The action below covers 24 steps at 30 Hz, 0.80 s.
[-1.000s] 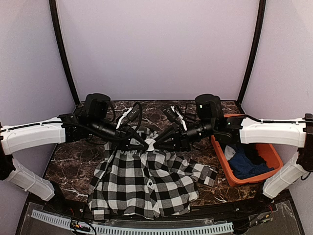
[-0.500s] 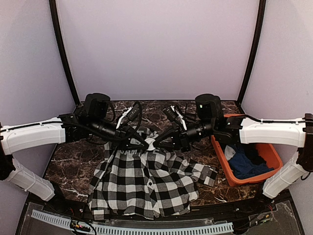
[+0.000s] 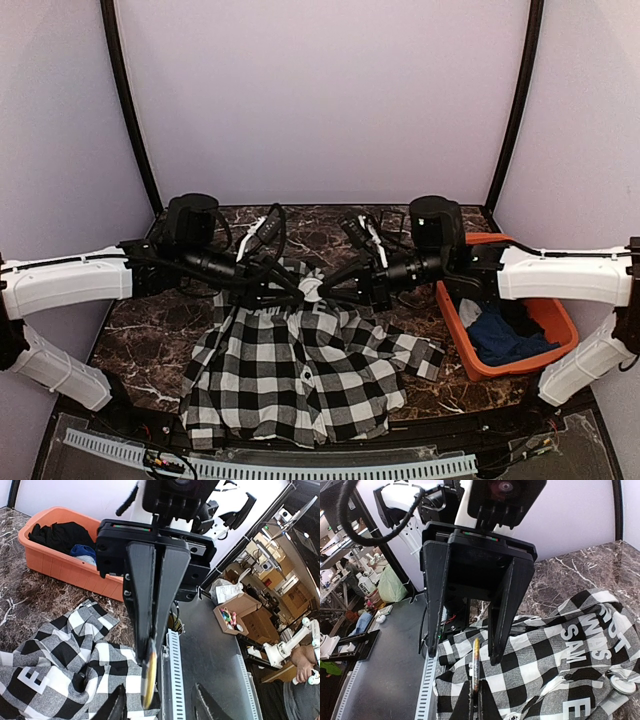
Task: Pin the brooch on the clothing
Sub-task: Pass from the left arm to the right, then open the brooch.
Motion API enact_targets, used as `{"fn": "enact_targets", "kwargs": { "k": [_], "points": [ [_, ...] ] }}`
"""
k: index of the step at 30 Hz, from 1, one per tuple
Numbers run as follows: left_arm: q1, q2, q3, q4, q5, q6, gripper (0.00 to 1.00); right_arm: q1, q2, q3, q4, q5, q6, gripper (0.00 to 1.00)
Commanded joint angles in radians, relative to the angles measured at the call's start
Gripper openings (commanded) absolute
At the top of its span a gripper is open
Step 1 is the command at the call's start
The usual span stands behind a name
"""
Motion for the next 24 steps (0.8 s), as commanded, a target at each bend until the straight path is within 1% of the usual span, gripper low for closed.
{"fn": "enact_targets", "kwargs": {
  "k": [1, 3, 13, 19, 24],
  "points": [
    [0.011, -0.038, -0.067, 0.184, 0.006, -0.13, 0.43, 0.002, -0.074, -0.061, 0.12, 0.102, -0.003, 0.0],
    [0.01, -0.031, -0.087, 0.241, 0.004, -0.17, 0.39, 0.005, -0.086, -0.074, 0.13, 0.14, -0.007, 0.0],
    [0.034, -0.022, -0.138, 0.41, -0.116, -0.286, 0.38, 0.036, -0.139, -0.129, 0.186, 0.228, -0.046, 0.0],
    [0.041, 0.042, -0.132, 0.544, -0.066, -0.395, 0.39, 0.061, -0.152, -0.131, 0.18, 0.282, -0.078, 0.0],
    [0.041, 0.076, -0.122, 0.592, -0.042, -0.45, 0.38, 0.076, -0.158, -0.131, 0.17, 0.339, -0.093, 0.0]
  ]
}}
